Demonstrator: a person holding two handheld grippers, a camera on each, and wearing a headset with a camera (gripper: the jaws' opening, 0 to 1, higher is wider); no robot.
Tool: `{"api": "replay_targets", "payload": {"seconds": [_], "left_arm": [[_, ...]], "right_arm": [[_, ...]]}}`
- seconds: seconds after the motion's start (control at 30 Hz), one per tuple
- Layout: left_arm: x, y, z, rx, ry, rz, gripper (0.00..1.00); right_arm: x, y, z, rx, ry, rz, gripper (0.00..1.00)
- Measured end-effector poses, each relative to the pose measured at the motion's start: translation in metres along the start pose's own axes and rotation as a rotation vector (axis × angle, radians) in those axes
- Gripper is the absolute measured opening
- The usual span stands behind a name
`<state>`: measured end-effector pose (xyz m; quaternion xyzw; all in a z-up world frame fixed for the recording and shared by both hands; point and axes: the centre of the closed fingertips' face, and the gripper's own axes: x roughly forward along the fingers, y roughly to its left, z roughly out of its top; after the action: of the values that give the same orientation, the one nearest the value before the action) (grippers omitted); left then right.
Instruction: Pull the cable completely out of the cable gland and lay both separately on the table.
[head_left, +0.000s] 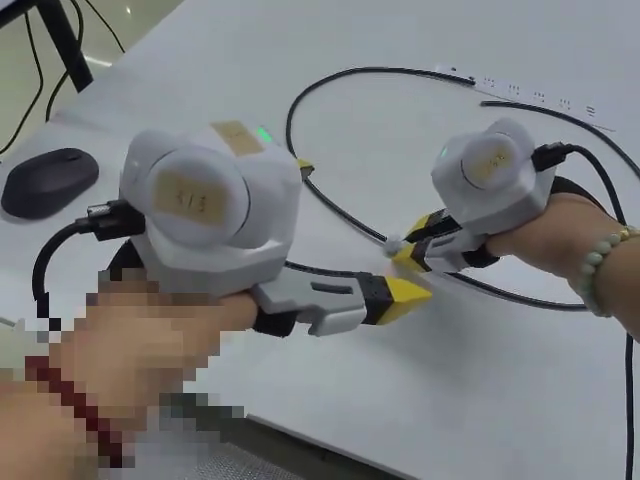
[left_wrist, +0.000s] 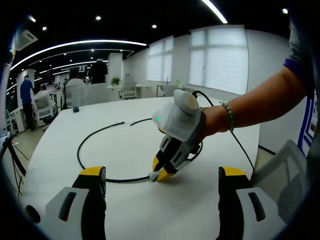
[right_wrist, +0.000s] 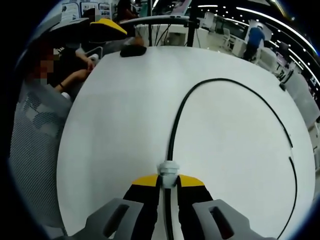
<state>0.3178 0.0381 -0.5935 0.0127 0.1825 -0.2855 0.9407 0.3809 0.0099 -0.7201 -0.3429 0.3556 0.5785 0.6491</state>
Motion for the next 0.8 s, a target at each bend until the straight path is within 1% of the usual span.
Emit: {"api": "replay_targets", "payload": {"seconds": [0.17, 0.27, 0.33, 0.47, 0.5, 0.57, 0.7, 0.8], "left_arm": [[0.001, -0.001, 0.003, 0.0, -0.005, 0.0, 0.93], [0.001, -0.001, 0.004, 0.003, -0.004, 0.0, 0.93], [0.002, -0.001, 0.006, 0.001, -0.011, -0.002, 0.93], [0.001, -0.001, 0.004, 0.013, 0.004, -0.002, 0.92], [0.001, 0.0, 0.005, 0.018, 0.0, -0.002, 0.93], [0.0, 0.0, 0.002, 0.024, 0.013, -0.003, 0.93], [-0.001, 0.0, 0.0, 0.036, 0.021, -0.01, 0.92], [-0.001, -0.003, 0.004, 0.064, 0.014, -0.03, 0.91]], "right_arm": [[-0.001, 0.0, 0.0, 0.0, -0.008, 0.01, 0.08], [-0.001, 0.0, 0.0, 0.013, -0.011, 0.011, 0.08], [-0.001, 0.0, 0.0, 0.004, -0.009, 0.01, 0.07], [-0.002, 0.0, 0.0, 0.02, -0.003, 0.003, 0.08], [-0.003, 0.001, -0.001, 0.024, 0.0, 0.004, 0.08], [-0.007, 0.001, 0.001, 0.03, -0.008, -0.001, 0.08], [-0.017, 0.003, 0.003, 0.061, -0.025, 0.007, 0.08], [-0.031, 0.007, 0.007, 0.093, -0.055, 0.016, 0.08]]}}
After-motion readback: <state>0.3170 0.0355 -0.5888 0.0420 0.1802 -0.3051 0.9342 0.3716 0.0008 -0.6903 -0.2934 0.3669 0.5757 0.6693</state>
